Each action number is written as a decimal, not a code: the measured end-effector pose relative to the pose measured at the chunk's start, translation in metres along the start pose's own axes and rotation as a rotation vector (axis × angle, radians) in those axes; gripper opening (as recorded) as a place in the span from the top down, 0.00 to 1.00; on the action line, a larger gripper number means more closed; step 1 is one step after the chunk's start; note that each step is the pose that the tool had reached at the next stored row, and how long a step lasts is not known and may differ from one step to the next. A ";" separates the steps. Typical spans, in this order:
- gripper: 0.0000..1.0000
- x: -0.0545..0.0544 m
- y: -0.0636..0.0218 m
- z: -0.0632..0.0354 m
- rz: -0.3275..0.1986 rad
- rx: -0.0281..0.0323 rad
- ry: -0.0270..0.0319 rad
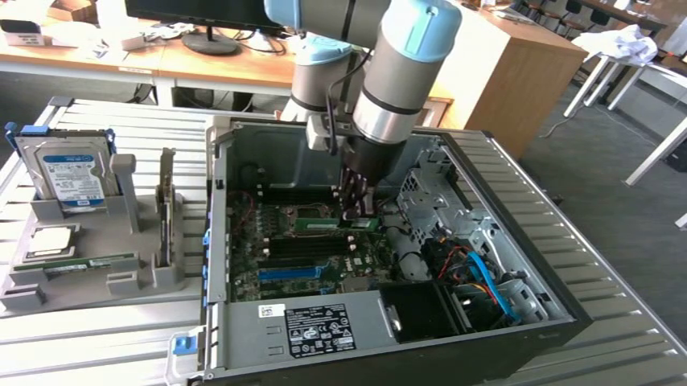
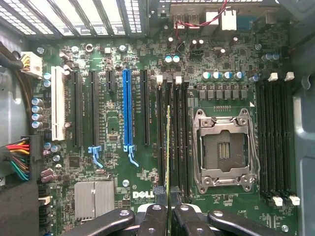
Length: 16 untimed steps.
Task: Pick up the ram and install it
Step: 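Insert the ram into the slot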
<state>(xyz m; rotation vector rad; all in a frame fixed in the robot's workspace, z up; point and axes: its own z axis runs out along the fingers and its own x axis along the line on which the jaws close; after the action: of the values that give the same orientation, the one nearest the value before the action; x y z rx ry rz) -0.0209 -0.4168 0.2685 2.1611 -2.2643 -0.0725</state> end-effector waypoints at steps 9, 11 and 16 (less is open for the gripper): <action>0.87 0.000 0.0000 0.0029 0.000 0.0000 0.0000; 0.87 0.000 -0.0001 0.0035 0.000 -0.0001 0.0001; 0.87 0.000 -0.0001 0.0050 0.000 0.0000 0.0001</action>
<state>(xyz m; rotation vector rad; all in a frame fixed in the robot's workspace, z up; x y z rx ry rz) -0.0210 -0.4168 0.2635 2.1611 -2.2642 -0.0724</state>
